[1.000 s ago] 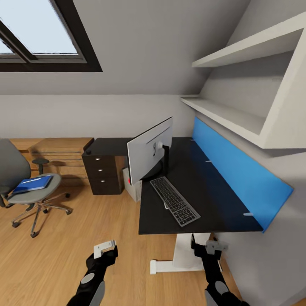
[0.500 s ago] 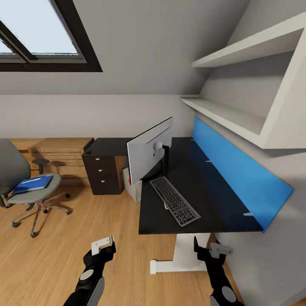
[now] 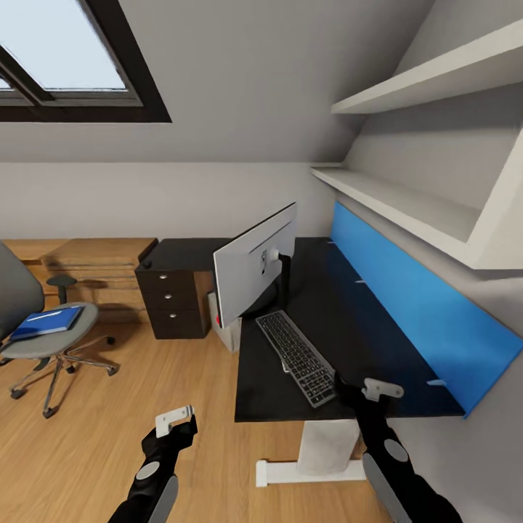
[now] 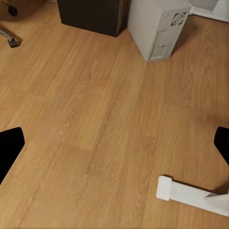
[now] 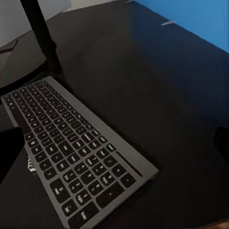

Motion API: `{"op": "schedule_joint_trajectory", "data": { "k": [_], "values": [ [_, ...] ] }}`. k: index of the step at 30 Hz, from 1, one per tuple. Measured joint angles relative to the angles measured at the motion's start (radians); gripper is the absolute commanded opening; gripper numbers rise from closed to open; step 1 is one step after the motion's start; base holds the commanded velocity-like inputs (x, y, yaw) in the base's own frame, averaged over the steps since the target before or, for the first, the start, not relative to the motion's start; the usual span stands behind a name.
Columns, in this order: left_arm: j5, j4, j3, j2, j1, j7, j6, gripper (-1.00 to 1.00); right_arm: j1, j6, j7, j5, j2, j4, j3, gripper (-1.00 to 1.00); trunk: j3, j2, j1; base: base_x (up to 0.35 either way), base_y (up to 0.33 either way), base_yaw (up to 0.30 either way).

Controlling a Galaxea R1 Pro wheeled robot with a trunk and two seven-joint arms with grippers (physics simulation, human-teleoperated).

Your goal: In the bedroom, organize the workspace by keeping the computer under the desk, ensuring the monitor is on the desk, placing the keyboard on the desk next to the monitor, placing the mouse on the desk next to the keyboard, moving the folder from the swivel chair onto the desk next to the mouse, stacking the notebook on top of the folder with the pen on top of the notebook, and positioning the swivel chair next to the desk.

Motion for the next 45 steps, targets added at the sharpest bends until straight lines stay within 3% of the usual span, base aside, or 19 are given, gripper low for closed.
{"op": "schedule_joint_trajectory", "data": {
  "k": [1, 5, 11, 13, 22, 29, 35, 40, 43, 45],
  "values": [
    [0.0, 0.002, 0.0, 0.0, 0.0, 0.0, 0.0, 1.0, -0.02, 0.048, 0.002, -0.003, 0.005, -0.004, -0.012, 1.0, 0.0, 0.0, 0.0, 0.32, 0.0, 0.0],
    [-0.002, 0.005, 0.0, 0.0, 0.0, 0.0, -0.001, 1.0, -0.066, 0.118, 0.005, -0.006, 0.022, 0.02, -0.026, 1.0, 0.0, 0.0, 0.0, 0.323, 0.0, 0.0],
    [-0.001, 0.007, -0.001, 0.001, 0.0, -0.001, 0.0, 1.0, -0.09, 0.143, 0.01, 0.011, 0.074, 0.174, -0.031, 1.0, 0.0, 0.0, 0.0, 0.325, 0.0, 0.0],
    [-0.001, 0.007, -0.001, 0.001, 0.0, -0.002, 0.0, 1.0, -0.093, 0.148, 0.011, 0.015, 0.081, 0.195, -0.033, 1.0, 0.0, 0.0, 0.0, 0.326, 0.0, 0.0],
    [-0.001, 0.008, -0.002, 0.002, 0.0, -0.003, 0.0, 1.0, -0.097, 0.16, 0.022, 0.02, 0.084, 0.215, -0.035, 1.0, 0.0, 0.0, 0.0, 0.311, 0.0, 0.0],
    [-0.001, 0.008, -0.003, 0.002, 0.0, -0.002, -0.002, 1.0, -0.098, 0.165, 0.092, 0.026, 0.082, 0.222, -0.036, 1.0, 0.0, 0.0, 0.0, 0.201, 0.0, 0.0],
    [-0.001, 0.008, -0.002, 0.002, 0.0, -0.003, -0.004, 1.0, -0.108, 0.166, 0.109, 0.026, 0.069, 0.23, -0.037, 1.0, 0.0, 0.0, 0.001, 0.026, 0.0, 0.0],
    [0.0, 0.007, -0.001, 0.008, 0.0, -0.002, -0.005, 1.0, -0.233, 0.185, 0.163, 0.026, 0.063, 0.374, -0.038, 1.0, 0.0, 0.0, 0.001, 0.004, 0.0, 0.0],
    [0.0, 0.004, -0.001, 0.009, 0.0, 0.0, -0.006, 1.0, -0.387, 0.187, 0.198, 0.026, 0.063, 0.571, -0.04, 1.0, 0.0, 0.0, 0.001, 0.0, 0.0, 0.0],
    [0.001, 0.003, -0.001, 0.009, 0.0, 0.0, -0.006, 1.0, -0.443, 0.186, 0.204, 0.023, 0.063, 0.639, -0.041, 1.0, 0.0, 0.0, 0.001, 0.0, 0.0, 0.0]
  ]
}}
